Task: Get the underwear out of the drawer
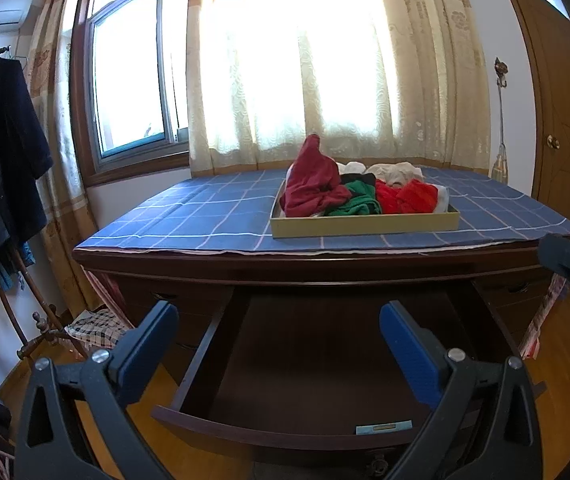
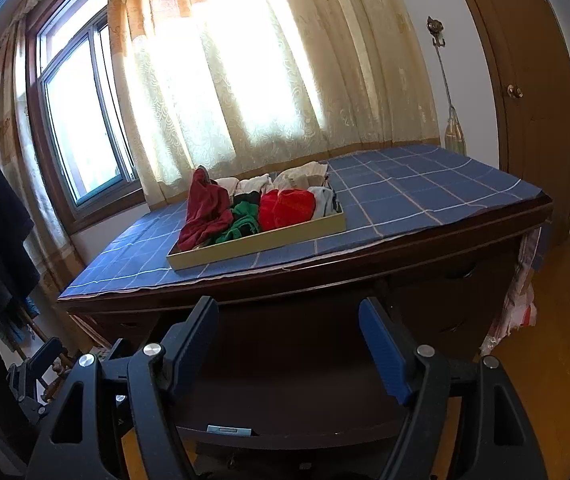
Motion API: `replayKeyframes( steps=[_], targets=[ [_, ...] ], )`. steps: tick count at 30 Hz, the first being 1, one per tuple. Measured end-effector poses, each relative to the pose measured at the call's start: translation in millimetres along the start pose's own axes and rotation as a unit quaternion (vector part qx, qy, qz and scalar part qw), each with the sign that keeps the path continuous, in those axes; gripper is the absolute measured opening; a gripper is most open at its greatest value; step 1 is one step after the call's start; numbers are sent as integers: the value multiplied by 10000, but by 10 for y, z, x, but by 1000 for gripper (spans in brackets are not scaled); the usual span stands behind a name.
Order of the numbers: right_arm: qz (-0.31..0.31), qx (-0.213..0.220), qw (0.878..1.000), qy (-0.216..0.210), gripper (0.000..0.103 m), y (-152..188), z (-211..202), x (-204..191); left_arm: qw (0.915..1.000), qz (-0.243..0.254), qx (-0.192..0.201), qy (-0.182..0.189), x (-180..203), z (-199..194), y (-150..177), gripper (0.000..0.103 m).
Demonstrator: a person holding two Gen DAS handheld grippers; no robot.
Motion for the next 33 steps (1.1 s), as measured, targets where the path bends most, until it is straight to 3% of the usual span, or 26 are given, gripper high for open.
replayKeyframes(
  steps=[10,33],
  targets=[
    [-247,241,9993,124,75,-29,-122,-132,10000,-12,88,-5,-11,-36,-1,103],
    [-278,116,9995,85,75,9,-72,-153,9998,18,184,70,11,-91,-7,103]
  ],
)
Point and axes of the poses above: each gripper's, at about its wrist camera, not at the fingertips, and z roughly the way its jaws point, x to its right, y to its underside, the point moved 10 cm from there along z, roughly the way its jaws point, and after that the axes turned 15 degrees about -x, right-handed, at the moved point
